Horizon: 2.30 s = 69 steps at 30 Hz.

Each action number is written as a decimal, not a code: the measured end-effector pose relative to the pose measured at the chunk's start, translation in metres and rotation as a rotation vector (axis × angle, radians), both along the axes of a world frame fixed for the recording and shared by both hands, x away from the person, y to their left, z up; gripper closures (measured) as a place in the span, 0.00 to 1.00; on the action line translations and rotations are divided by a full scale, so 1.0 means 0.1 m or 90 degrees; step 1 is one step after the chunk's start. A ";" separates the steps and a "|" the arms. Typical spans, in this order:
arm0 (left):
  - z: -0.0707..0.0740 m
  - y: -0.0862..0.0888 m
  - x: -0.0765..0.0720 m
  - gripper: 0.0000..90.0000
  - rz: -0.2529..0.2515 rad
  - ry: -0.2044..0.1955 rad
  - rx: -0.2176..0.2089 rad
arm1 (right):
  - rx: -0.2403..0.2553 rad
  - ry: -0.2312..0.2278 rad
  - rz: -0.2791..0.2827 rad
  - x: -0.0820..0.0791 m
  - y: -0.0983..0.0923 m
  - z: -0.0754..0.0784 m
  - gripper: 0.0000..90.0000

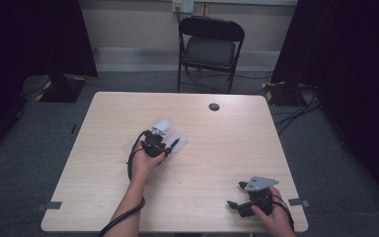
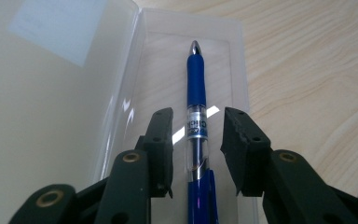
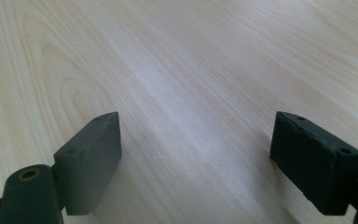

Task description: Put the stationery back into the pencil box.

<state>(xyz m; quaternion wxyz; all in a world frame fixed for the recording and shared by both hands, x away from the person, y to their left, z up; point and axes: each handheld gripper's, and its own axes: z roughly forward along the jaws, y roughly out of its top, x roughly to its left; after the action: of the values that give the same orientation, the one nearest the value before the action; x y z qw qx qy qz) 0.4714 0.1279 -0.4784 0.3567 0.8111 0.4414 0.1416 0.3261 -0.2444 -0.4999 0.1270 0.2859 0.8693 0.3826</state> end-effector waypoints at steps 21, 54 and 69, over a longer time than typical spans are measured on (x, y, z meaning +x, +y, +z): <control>0.09 0.03 -0.05 0.47 -0.026 0.008 -0.034 | 0.000 0.000 0.000 0.00 0.00 0.00 0.17; 0.29 -0.04 -0.39 0.19 -0.100 0.024 -0.061 | 0.000 0.000 0.000 0.00 0.00 0.00 0.17; 0.38 0.00 -0.56 0.19 -0.129 0.024 -0.057 | 0.000 0.001 0.000 0.00 0.00 0.00 0.17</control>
<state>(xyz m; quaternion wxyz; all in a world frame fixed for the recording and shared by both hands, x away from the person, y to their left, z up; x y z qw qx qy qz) 0.4151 0.1279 -0.4401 0.3965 0.8375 0.3695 0.0694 0.3261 -0.2444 -0.4999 0.1268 0.2861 0.8694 0.3825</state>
